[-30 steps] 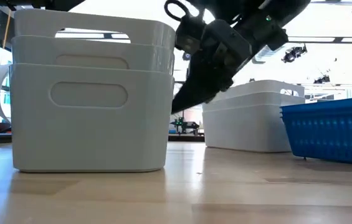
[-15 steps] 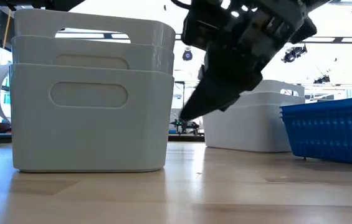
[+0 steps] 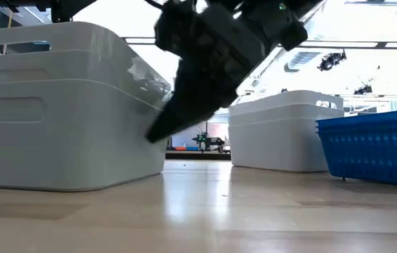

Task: Stack baskets by color
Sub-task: Adjust the stack of white bins

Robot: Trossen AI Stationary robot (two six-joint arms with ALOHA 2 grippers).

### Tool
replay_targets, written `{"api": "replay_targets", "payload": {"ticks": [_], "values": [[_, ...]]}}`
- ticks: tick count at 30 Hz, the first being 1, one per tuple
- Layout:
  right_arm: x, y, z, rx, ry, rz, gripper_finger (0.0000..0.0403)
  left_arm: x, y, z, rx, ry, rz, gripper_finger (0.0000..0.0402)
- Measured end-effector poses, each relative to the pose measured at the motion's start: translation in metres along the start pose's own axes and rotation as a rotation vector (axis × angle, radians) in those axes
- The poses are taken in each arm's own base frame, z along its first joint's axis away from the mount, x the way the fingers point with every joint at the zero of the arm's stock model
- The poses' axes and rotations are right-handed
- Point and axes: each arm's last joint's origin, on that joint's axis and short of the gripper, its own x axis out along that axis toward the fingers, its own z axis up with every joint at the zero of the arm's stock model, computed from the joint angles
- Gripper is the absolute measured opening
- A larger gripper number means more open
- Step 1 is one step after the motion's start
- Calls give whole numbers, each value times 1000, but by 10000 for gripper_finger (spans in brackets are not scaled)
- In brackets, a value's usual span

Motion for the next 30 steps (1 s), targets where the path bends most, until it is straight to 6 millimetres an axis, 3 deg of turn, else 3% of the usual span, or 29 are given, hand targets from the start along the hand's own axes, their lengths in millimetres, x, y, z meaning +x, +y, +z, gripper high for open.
{"api": "replay_targets", "payload": {"ticks": [4, 9, 18, 24, 30], "values": [[-22, -5, -1, 10, 121, -32, 0, 0, 0, 0, 1, 3, 0, 184], [-63, -6, -1, -5, 249, -201, 0, 0, 0, 0, 0, 1, -1, 184], [-163, -1, 35, -115, -39, -444, 0, 0, 0, 0, 0, 2, -12, 184], [-213, -8, 3, -75, -393, -432, 0, 0, 0, 0, 1, 0, -10, 184], [-231, -17, -39, -75, -756, -439, 0, 0, 0, 0, 19, -3, -3, 184]]}}
